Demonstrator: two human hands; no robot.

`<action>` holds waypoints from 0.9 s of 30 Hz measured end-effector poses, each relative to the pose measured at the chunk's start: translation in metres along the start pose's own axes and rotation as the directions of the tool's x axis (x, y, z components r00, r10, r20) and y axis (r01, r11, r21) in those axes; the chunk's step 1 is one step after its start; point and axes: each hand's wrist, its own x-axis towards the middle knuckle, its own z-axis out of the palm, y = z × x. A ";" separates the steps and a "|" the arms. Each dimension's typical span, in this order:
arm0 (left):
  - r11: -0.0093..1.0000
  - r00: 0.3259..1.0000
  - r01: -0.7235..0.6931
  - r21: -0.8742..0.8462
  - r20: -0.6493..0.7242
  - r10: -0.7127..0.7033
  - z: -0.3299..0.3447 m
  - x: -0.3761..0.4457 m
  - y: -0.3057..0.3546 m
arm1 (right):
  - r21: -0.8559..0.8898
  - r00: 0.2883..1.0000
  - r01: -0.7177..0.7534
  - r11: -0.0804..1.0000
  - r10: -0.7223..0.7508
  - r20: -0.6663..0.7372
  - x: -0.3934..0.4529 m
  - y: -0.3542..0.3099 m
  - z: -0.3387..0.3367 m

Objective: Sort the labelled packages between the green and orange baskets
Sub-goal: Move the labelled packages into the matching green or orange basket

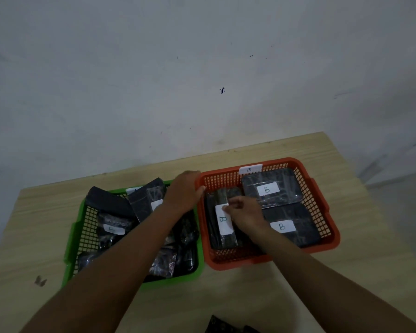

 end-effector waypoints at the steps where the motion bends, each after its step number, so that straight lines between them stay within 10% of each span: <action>1: 0.999 0.999 0.042 0.025 0.021 -0.042 0.001 0.004 -0.003 | -0.015 1.000 0.001 1.000 -0.001 0.006 0.003 0.001 0.006; 15: 0.986 0.994 0.002 0.168 0.106 -0.020 0.021 0.016 -0.031 | -0.387 0.972 0.207 0.899 -0.235 -0.026 0.007 0.006 0.044; 21: 0.997 0.993 -0.050 -0.063 -0.112 0.043 -0.005 -0.014 -0.049 | -0.336 0.888 0.435 0.835 -0.460 0.008 -0.023 -0.016 0.052; 27: 0.996 0.952 0.022 -0.087 -0.304 -0.047 -0.019 -0.071 -0.080 | -0.550 0.928 0.356 0.756 -0.352 0.118 -0.047 -0.034 0.082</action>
